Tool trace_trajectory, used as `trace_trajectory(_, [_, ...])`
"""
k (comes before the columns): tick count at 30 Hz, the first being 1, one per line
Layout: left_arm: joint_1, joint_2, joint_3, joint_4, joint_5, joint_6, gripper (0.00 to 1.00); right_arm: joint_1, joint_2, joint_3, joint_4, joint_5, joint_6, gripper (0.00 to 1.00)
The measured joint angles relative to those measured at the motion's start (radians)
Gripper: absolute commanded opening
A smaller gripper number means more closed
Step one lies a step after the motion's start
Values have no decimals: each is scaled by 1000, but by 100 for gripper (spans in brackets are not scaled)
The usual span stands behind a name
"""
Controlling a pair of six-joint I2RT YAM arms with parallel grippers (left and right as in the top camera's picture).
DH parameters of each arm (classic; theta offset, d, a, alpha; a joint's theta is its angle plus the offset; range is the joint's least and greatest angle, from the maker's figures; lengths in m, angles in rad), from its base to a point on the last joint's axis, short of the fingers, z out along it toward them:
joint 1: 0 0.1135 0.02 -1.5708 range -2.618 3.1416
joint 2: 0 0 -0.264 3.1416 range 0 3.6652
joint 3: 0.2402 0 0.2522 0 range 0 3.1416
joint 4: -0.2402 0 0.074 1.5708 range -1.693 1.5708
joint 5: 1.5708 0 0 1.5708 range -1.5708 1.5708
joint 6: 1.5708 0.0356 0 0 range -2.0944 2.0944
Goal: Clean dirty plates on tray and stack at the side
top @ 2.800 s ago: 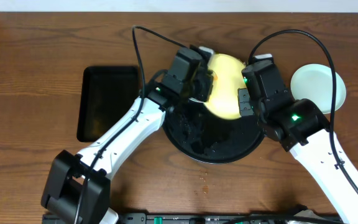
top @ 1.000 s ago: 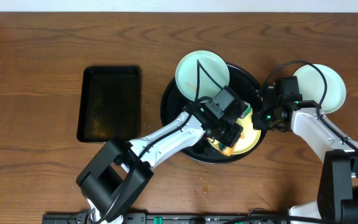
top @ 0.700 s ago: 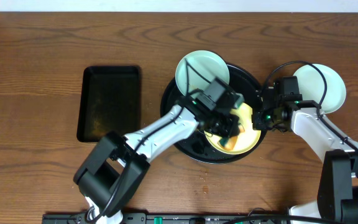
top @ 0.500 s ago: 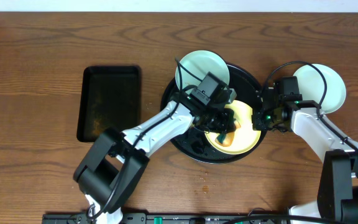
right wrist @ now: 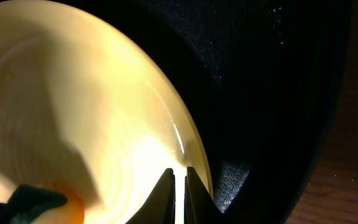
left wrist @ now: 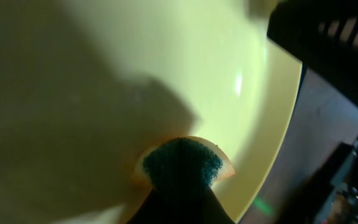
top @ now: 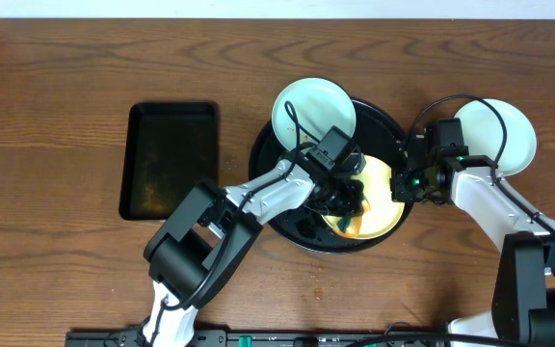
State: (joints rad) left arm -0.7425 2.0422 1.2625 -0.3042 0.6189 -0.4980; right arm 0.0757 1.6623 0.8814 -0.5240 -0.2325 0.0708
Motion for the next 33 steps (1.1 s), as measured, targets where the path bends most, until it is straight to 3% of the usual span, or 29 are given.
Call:
trace_trajectory(12, [1, -2, 1, 0, -96, 0, 7, 0, 0, 0, -11, 0, 0, 9])
trace_trajectory(17, [39, -37, 21, -34, -128, 7, 7, 0, 0, 0, -11, -4, -2, 31])
trace_trajectory(26, [136, -378, 121, -157, -250, 56, 7, 0, 0, 0, -10, -12, -3, 39])
trace_trajectory(33, [228, -507, 135, -409, -422, 124, 7, 0, 0, 0, 15, 20, -3, 37])
